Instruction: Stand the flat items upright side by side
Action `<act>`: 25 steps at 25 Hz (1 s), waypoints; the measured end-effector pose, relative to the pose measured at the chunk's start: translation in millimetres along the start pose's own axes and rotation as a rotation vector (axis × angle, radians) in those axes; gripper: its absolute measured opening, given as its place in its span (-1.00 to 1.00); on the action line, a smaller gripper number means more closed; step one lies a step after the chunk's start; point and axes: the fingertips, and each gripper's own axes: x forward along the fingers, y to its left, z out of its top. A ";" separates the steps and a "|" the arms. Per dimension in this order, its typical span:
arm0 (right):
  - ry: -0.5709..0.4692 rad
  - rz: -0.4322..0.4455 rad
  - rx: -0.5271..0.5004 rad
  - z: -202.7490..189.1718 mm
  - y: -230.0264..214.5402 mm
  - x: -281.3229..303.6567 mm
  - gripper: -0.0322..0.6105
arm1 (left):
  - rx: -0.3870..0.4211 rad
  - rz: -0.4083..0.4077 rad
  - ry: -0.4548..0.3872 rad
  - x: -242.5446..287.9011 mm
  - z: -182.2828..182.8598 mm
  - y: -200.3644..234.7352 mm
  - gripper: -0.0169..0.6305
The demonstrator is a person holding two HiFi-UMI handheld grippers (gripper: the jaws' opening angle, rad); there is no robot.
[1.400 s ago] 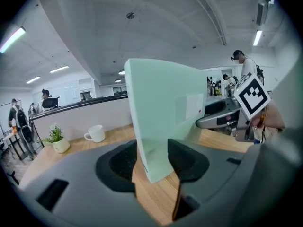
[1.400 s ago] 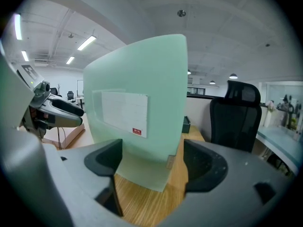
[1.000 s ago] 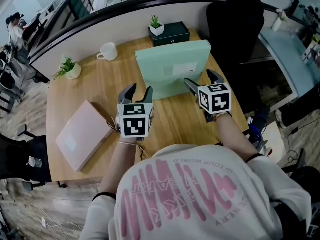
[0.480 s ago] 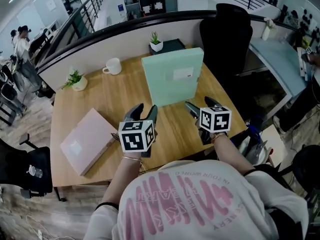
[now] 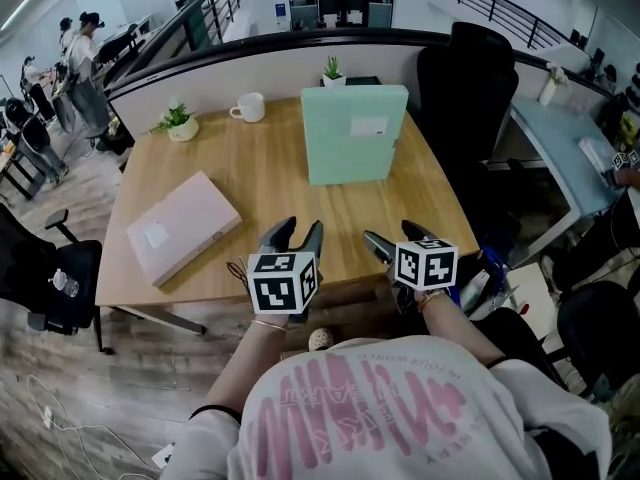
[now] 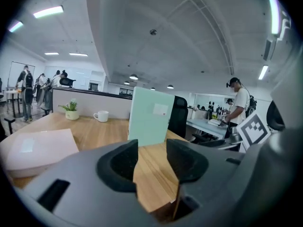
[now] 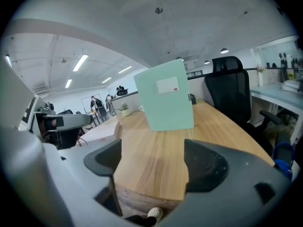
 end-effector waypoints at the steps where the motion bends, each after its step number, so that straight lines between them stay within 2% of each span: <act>1: 0.010 0.015 -0.003 -11.8 5.5 -11.7 0.38 | -0.003 0.013 0.004 -11.2 -9.6 -8.6 -0.36; 5: 0.039 0.057 0.006 -52.0 17.9 -49.2 0.38 | -0.058 0.022 0.031 -52.7 -45.3 -36.6 -0.36; 8: 0.080 0.094 0.026 -87.4 35.9 -59.0 0.38 | -0.074 0.086 0.083 -90.7 -83.0 -31.5 -0.36; 12: 0.138 0.133 0.038 -124.9 62.8 -66.6 0.38 | -0.126 0.120 0.119 -126.8 -117.2 -25.0 -0.36; 18: 0.198 0.205 0.008 -138.8 115.9 -53.3 0.38 | -0.180 0.185 0.095 -165.7 -125.3 9.4 -0.36; 25: 0.212 0.265 0.005 -141.6 210.2 -13.2 0.38 | -0.219 0.246 0.080 -221.5 -126.6 89.6 -0.36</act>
